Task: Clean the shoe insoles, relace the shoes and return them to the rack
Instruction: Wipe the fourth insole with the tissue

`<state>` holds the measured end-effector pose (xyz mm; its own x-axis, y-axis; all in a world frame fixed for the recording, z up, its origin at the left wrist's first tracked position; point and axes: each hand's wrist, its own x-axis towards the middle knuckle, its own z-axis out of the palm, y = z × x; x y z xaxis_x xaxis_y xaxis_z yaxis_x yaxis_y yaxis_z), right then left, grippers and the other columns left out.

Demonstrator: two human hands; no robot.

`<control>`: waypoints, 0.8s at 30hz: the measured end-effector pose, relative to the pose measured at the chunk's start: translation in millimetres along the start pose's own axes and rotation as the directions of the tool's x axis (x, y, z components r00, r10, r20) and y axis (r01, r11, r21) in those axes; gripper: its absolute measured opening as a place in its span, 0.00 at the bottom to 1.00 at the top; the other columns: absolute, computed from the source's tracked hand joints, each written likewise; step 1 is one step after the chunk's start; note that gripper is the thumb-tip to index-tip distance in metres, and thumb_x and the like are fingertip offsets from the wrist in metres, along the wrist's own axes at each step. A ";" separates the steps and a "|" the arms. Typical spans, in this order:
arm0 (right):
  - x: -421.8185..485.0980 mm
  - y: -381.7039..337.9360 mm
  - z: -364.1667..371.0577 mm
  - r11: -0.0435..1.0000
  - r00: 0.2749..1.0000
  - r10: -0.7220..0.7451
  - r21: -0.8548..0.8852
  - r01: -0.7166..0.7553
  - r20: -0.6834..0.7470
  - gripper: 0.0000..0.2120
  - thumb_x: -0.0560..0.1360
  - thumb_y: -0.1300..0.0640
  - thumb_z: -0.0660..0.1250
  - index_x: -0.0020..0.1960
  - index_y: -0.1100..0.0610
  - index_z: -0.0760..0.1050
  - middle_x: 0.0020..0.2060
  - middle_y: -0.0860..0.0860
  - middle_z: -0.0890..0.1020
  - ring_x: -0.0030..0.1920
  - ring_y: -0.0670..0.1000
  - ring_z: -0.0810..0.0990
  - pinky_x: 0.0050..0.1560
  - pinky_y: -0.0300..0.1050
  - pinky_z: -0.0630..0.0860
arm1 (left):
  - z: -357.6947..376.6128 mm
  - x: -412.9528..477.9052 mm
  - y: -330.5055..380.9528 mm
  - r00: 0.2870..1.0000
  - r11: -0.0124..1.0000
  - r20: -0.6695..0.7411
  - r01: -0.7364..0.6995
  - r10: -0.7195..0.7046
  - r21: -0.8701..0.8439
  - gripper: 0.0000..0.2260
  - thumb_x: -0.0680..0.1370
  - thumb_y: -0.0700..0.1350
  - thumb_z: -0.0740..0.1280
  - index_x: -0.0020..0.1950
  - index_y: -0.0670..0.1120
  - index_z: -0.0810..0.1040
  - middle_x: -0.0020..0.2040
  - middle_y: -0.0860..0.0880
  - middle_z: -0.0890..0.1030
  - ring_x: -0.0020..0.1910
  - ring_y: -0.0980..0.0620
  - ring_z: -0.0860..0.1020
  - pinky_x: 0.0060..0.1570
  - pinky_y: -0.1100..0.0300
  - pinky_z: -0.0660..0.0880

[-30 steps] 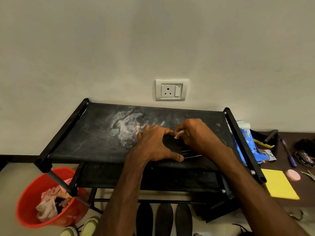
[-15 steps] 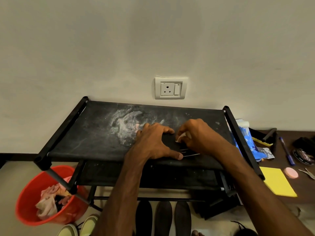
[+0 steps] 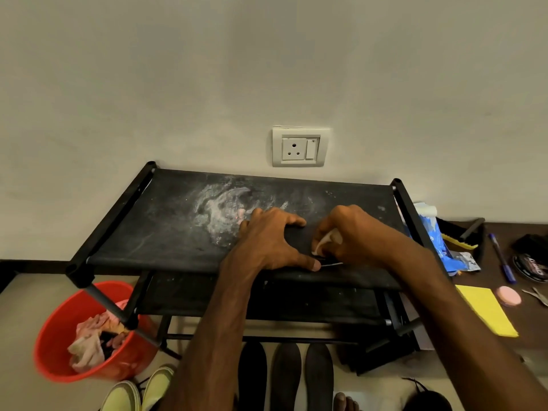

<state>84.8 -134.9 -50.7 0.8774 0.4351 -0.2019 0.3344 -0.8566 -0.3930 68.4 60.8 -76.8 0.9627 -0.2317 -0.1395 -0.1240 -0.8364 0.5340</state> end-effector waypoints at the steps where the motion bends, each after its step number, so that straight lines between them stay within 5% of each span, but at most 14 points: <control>1: -4.4 0.9 -3.8 1.000 0.999 -0.004 0.006 0.004 0.049 0.09 0.73 0.60 0.75 0.47 0.46 0.86 0.46 0.45 0.86 0.47 0.45 0.84 0.51 0.48 0.84 | 0.3 0.4 -0.4 1.000 1.000 0.003 0.000 0.000 -0.003 0.41 0.58 0.69 0.79 0.70 0.62 0.74 0.67 0.57 0.74 0.67 0.49 0.65 0.69 0.42 0.65; 4: -12.2 1.4 -8.8 0.999 0.994 -0.015 0.031 0.011 0.111 0.08 0.72 0.59 0.77 0.46 0.46 0.86 0.44 0.43 0.86 0.46 0.43 0.84 0.51 0.46 0.84 | 1.1 1.4 -1.0 1.000 1.000 0.006 -0.002 0.003 -0.013 0.42 0.58 0.69 0.79 0.70 0.62 0.74 0.68 0.57 0.74 0.68 0.48 0.65 0.69 0.41 0.65; 9: 0.1 2.3 5.1 1.000 0.994 0.027 -0.002 -0.027 -0.107 0.09 0.74 0.59 0.75 0.46 0.45 0.86 0.46 0.45 0.85 0.47 0.46 0.83 0.51 0.50 0.84 | 0.9 2.6 -1.0 1.000 1.000 0.008 0.007 -0.007 -0.017 0.43 0.58 0.70 0.79 0.71 0.62 0.74 0.68 0.57 0.75 0.68 0.48 0.65 0.69 0.41 0.65; 16: -18.3 0.5 -14.4 0.999 0.993 -0.010 0.033 0.006 0.118 0.07 0.72 0.60 0.77 0.46 0.48 0.87 0.42 0.43 0.87 0.45 0.41 0.84 0.50 0.43 0.83 | 2.6 3.9 -2.6 1.000 1.000 0.010 0.002 -0.002 -0.006 0.43 0.56 0.71 0.78 0.70 0.63 0.75 0.69 0.58 0.74 0.69 0.47 0.65 0.70 0.40 0.64; 21: -1.1 4.8 6.2 0.999 0.980 0.036 -0.010 -0.038 -0.194 0.07 0.72 0.57 0.76 0.46 0.45 0.86 0.44 0.46 0.86 0.45 0.46 0.83 0.49 0.51 0.84 | -0.1 2.5 -0.3 1.000 1.000 0.012 0.005 -0.005 -0.003 0.41 0.59 0.70 0.79 0.70 0.63 0.74 0.69 0.57 0.74 0.68 0.48 0.65 0.69 0.43 0.66; 24: -1.4 10.9 5.4 0.989 0.906 0.109 0.134 -0.058 -0.410 0.04 0.74 0.53 0.76 0.47 0.45 0.86 0.44 0.43 0.86 0.44 0.44 0.83 0.49 0.47 0.82 | -1.2 0.6 -0.5 1.000 1.000 0.026 0.015 -0.014 -0.021 0.41 0.59 0.69 0.79 0.70 0.63 0.74 0.69 0.56 0.73 0.69 0.47 0.64 0.70 0.41 0.65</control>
<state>85.4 -143.3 -59.6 0.9719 0.1874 0.1422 0.2339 -0.8353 -0.4976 69.3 61.7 -76.2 0.9577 -0.2330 -0.1689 -0.1048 -0.8290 0.5494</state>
